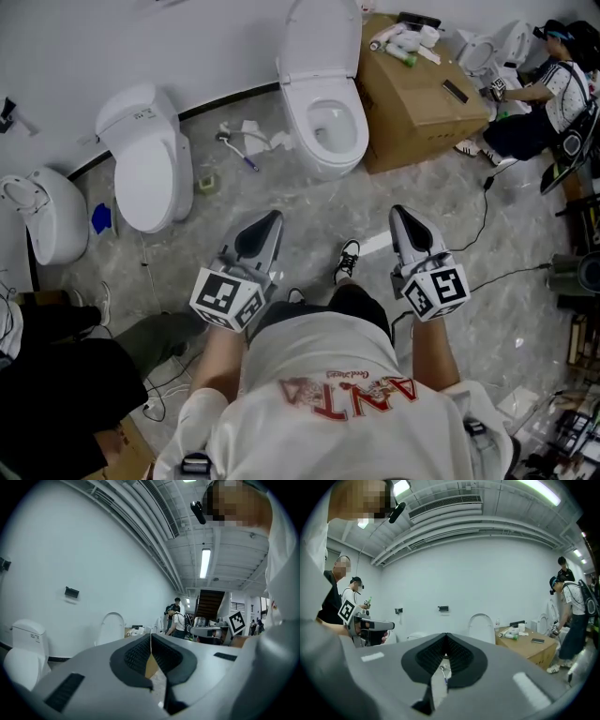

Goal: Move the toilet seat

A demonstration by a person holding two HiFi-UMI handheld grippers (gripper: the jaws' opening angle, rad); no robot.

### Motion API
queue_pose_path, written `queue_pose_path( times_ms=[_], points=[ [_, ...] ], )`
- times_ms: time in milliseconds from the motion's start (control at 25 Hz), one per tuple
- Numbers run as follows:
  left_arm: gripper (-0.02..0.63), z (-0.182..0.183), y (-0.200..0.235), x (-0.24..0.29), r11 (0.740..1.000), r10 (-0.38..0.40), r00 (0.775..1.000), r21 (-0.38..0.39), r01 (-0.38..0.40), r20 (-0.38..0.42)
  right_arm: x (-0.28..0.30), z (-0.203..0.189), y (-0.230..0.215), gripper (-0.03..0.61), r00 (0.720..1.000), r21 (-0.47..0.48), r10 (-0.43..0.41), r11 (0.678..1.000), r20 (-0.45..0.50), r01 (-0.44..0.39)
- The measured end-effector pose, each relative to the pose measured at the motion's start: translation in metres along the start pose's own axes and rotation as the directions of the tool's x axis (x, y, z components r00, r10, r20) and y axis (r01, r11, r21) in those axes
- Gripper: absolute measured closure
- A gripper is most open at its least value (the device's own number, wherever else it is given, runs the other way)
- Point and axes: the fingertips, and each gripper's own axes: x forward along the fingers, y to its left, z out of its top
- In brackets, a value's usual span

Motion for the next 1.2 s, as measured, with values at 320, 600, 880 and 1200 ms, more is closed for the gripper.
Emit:
queue_pose_path(
  times_ms=[320, 600, 880, 1200],
  points=[
    [0.6, 0.021, 0.02, 0.077, 1.0, 0.02, 1.0, 0.017, -0.02, 0.011, 0.059, 0.022, -0.056, 0.577, 0.998, -0.01, 0.035, 0.999, 0.049, -0.035],
    [0.6, 0.036, 0.019, 0.173, 0.999, 0.041, 0.999, 0.022, -0.042, 0.006, 0.094, 0.032, -0.153, 0.577, 0.998, 0.014, 0.045, 0.999, 0.044, -0.045],
    [0.6, 0.043, 0.011, 0.26, 0.996, 0.081, 0.996, 0.027, -0.08, -0.028, 0.131, 0.03, -0.24, 0.577, 0.996, 0.06, 0.092, 0.994, 0.011, -0.092],
    [0.6, 0.023, 0.028, 0.31, 0.993, 0.12, 0.99, -0.008, -0.121, -0.079, 0.17, 0.009, -0.287, 0.577, 0.99, 0.091, 0.134, 0.987, -0.049, -0.13]
  ],
)
